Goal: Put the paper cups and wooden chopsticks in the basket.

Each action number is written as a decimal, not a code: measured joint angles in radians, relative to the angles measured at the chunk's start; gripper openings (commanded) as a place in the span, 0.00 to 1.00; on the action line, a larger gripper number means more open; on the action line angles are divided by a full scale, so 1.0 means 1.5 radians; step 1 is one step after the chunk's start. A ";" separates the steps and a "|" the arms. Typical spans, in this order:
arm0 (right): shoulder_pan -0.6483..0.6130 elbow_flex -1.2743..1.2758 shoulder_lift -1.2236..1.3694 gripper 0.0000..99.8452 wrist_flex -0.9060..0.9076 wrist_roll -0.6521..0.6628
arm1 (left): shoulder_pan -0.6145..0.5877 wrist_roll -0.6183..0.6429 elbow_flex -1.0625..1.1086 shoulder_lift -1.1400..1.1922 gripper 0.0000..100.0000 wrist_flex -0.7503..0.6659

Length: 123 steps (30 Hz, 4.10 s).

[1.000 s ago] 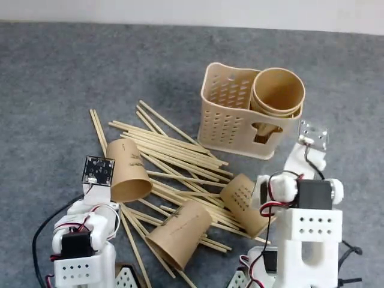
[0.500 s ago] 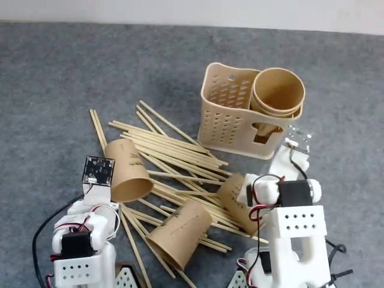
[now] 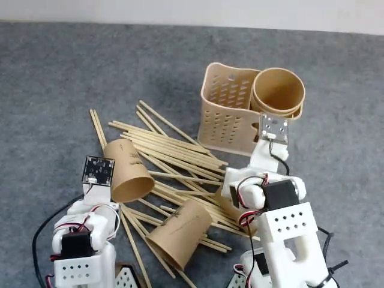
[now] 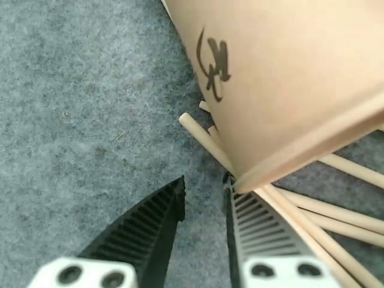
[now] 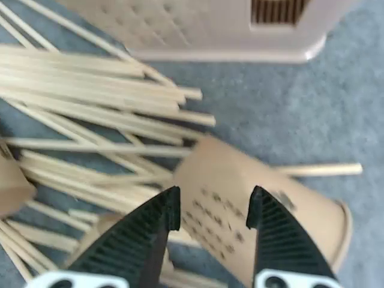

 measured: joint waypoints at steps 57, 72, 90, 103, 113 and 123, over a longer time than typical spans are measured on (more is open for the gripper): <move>0.025 -0.027 -0.004 0.02 -0.025 -0.020 | 0.000 0.000 0.000 0.000 0.12 0.000; 0.019 -0.252 -0.004 0.02 0.165 0.128 | 0.000 0.000 0.000 0.000 0.12 0.000; 0.019 -0.567 -0.011 0.00 0.253 0.252 | 0.000 0.000 0.000 0.000 0.12 0.000; 0.095 -0.621 -0.012 0.00 0.032 0.376 | 0.000 0.000 0.000 0.000 0.12 0.000; 0.193 -0.620 0.061 0.00 -0.023 0.437 | 0.000 0.000 0.000 0.000 0.12 0.000; 0.220 -0.620 0.101 0.01 0.013 0.475 | 0.000 0.000 0.000 0.000 0.12 0.000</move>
